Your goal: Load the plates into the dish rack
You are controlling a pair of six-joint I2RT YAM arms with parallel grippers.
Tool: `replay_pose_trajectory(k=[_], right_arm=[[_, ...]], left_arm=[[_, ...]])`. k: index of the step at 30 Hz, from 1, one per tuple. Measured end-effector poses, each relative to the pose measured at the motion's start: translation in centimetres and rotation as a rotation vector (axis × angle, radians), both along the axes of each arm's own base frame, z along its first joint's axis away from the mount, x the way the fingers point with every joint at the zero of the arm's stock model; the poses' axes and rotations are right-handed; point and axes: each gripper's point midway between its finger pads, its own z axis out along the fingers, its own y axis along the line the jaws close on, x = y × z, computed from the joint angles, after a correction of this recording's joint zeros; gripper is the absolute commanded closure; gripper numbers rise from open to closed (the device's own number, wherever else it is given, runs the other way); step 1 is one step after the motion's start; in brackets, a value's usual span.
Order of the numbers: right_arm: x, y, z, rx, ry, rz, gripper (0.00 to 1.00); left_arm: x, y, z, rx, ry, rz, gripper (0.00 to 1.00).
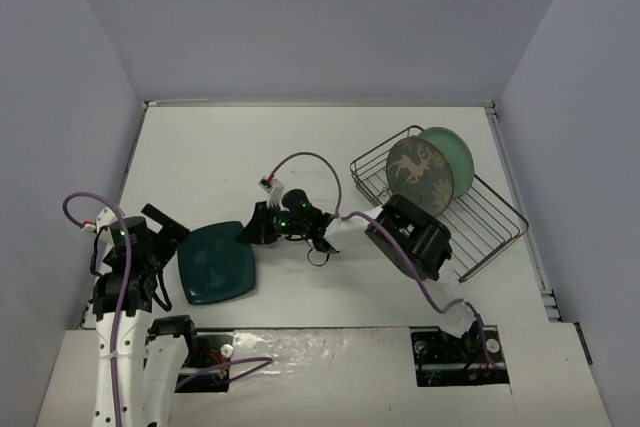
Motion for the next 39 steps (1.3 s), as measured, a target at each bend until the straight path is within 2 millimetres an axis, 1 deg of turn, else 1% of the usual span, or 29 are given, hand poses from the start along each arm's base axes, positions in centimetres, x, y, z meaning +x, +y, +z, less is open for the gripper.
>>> replay_pose_trajectory(k=[2, 4, 6, 8, 9, 12, 17, 19, 21, 24, 29, 31, 33, 39], right_arm=[[1.9, -1.8, 1.6, -0.003, -0.067, -0.043, 1.0], [3.7, -3.6, 2.7, -0.023, -0.122, -0.095, 1.0], [5.6, -5.4, 4.0, -0.061, -0.185, -0.159, 1.0], [7.0, -7.1, 5.4, -0.094, -0.241, -0.214, 1.0], [7.5, -7.7, 6.2, -0.1, -0.261, -0.232, 1.0], [8.3, -9.8, 9.8, -0.114, -0.341, -0.282, 1.0], [8.9, -13.6, 16.8, -0.116, -0.508, -0.381, 1.0], [9.2, -15.5, 19.1, -0.112, -0.554, -0.416, 1.0], [10.2, -17.8, 20.9, -0.113, -0.589, -0.471, 1.0], [12.4, -21.8, 22.2, -0.134, -0.615, -0.568, 1.0], [15.5, -28.4, 22.2, -0.251, -0.622, -0.711, 1.0], [16.0, -30.0, 22.5, -0.318, -0.629, -0.727, 1.0], [16.3, -31.1, 23.4, -0.372, -0.645, -0.727, 1.0], [16.5, -34.2, 29.0, -0.437, -0.78, -0.729, 1.0]], left_arm=[[0.1, -0.6, 0.8, -0.007, -0.029, -0.036, 0.03], [0.1, -0.9, 1.6, -0.01, -0.063, -0.053, 0.03], [0.0, -0.9, 2.2, -0.005, -0.088, -0.056, 0.03], [-0.1, -0.9, 2.7, -0.001, -0.108, -0.056, 0.03], [-0.1, -0.9, 2.9, 0.001, -0.118, -0.054, 0.03], [0.1, -0.9, 3.2, -0.005, -0.138, -0.048, 0.03], [0.9, -1.1, 3.8, -0.015, -0.167, -0.055, 0.03], [1.3, -1.2, 3.7, -0.022, -0.165, -0.061, 0.03], [1.7, -1.2, 3.5, -0.029, -0.156, -0.065, 0.03], [2.3, -1.4, 3.0, -0.041, -0.137, -0.075, 0.03], [2.9, -1.5, 2.1, -0.054, -0.098, -0.083, 0.03], [3.1, -1.5, 1.9, -0.055, -0.09, -0.082, 0.03], [3.2, -1.4, 1.7, -0.056, -0.083, -0.082, 0.03], [3.6, -1.3, 1.6, -0.054, -0.083, -0.081, 0.03]])
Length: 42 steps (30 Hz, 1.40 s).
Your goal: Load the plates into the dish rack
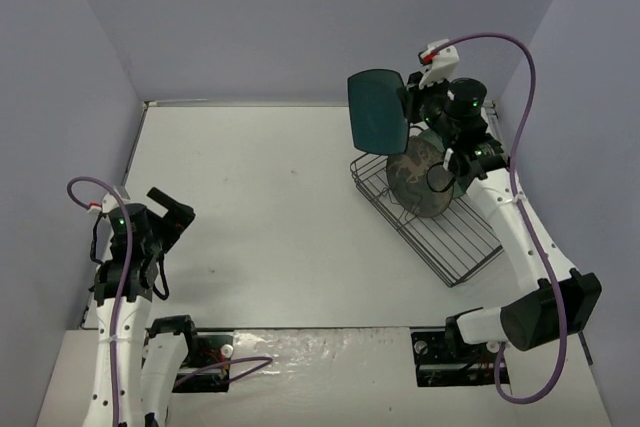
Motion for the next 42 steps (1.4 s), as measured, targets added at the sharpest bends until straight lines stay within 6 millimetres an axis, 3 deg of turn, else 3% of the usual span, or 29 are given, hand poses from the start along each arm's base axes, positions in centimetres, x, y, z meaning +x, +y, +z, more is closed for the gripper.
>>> replay_pose_trajectory(k=[7, 12, 17, 21, 26, 33, 42], right_arm=[[-0.9, -1.8, 7.1, -0.179, -0.083, 0.04, 1.0], [-1.2, -2.2, 8.1, -0.348, -0.063, 0.101, 1.0], [-1.0, -3.6, 5.5, -0.519, 0.037, 0.133, 1.0], [-2.5, -5.0, 2.2, -0.621, 0.169, 0.162, 1.0], [-3.5, -5.7, 0.7, -0.66, 0.231, 0.169, 1.0], [-4.3, -5.3, -1.2, -0.695, 0.284, 0.205, 1.0], [-5.5, -3.3, -4.9, -0.71, 0.379, 0.308, 1.0]], left_arm=[[0.3, 0.9, -0.7, 0.038, 0.035, 0.027, 0.03], [0.2, 1.8, -1.4, 0.07, 0.067, 0.061, 0.03], [0.4, 2.4, -1.6, 0.087, 0.078, 0.086, 0.03], [0.8, 2.6, -2.0, 0.094, 0.095, 0.088, 0.03], [0.9, 2.9, -3.3, 0.104, 0.155, 0.086, 0.03], [1.1, 3.7, -4.2, 0.147, 0.217, 0.088, 0.03], [2.9, 4.8, -3.4, 0.202, 0.252, 0.091, 0.03]])
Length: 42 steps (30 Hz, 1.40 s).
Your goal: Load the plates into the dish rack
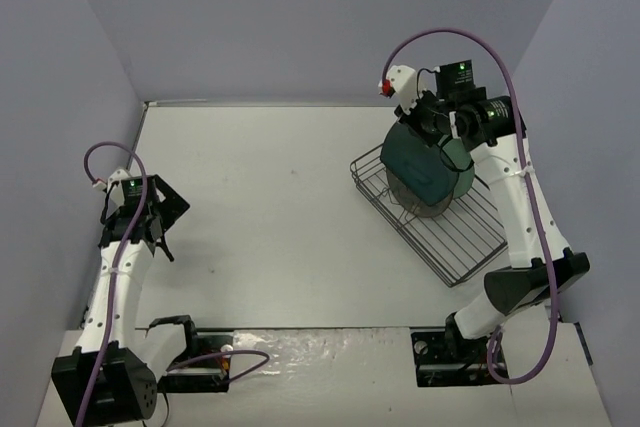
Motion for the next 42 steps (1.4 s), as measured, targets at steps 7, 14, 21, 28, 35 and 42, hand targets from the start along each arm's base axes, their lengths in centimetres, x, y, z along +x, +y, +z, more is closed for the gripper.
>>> replay_pose_trajectory(k=[7, 14, 21, 28, 35, 42], right_arm=[[-0.3, 0.4, -2.4, -0.016, 0.061, 0.021, 1.0], [0.3, 0.6, -5.2, -0.038, 0.127, 0.029, 1.0], [0.9, 0.8, -7.1, -0.042, 0.147, 0.028, 1.0], [1.7, 1.3, -7.5, -0.032, 0.138, 0.042, 1.0], [2.5, 1.6, -7.6, -0.022, 0.124, 0.037, 1.0], [2.3, 0.4, -6.7, -0.036, 0.12, -0.016, 1.0]], left_arm=[[0.5, 0.4, -0.9, 0.013, 0.055, -0.002, 0.03], [0.5, 0.4, -1.2, 0.016, 0.073, -0.01, 0.03], [0.5, 0.4, -1.2, 0.019, 0.073, -0.013, 0.03], [0.7, 0.5, -1.3, 0.02, 0.08, -0.015, 0.03], [0.7, 0.5, -1.4, 0.021, 0.085, -0.017, 0.03], [0.7, 0.5, -1.9, 0.025, 0.108, -0.027, 0.03]])
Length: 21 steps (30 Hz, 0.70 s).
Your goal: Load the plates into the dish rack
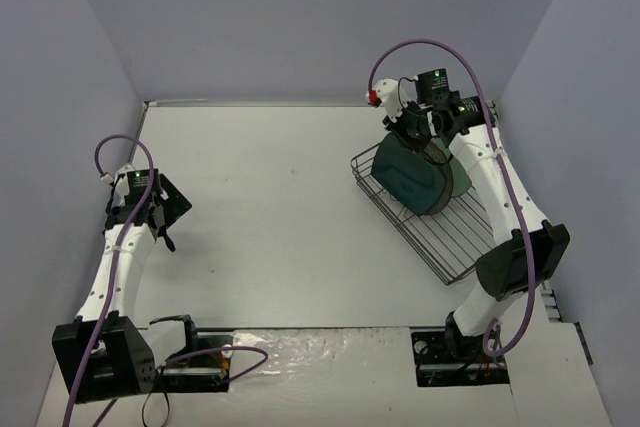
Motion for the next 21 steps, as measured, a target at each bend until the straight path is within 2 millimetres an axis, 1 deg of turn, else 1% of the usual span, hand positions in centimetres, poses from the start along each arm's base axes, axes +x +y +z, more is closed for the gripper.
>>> replay_pose_trajectory(k=[5, 10, 14, 21], right_arm=[[-0.7, -0.7, 1.2, -0.007, -0.021, -0.014, 1.0], [-0.9, -1.5, 2.7, -0.016, -0.071, -0.035, 1.0], [-0.9, -1.9, 2.8, -0.022, -0.076, -0.048, 1.0], [-0.9, -1.7, 2.4, -0.016, -0.058, -0.039, 1.0]], left_arm=[[0.2, 0.0, -0.3, 0.0, 0.016, -0.008, 0.03], [1.4, -0.1, 0.1, -0.009, 0.009, -0.027, 0.03], [1.6, -0.2, -0.2, -0.012, 0.017, -0.038, 0.03], [1.7, -0.2, -0.7, -0.012, 0.041, -0.043, 0.03]])
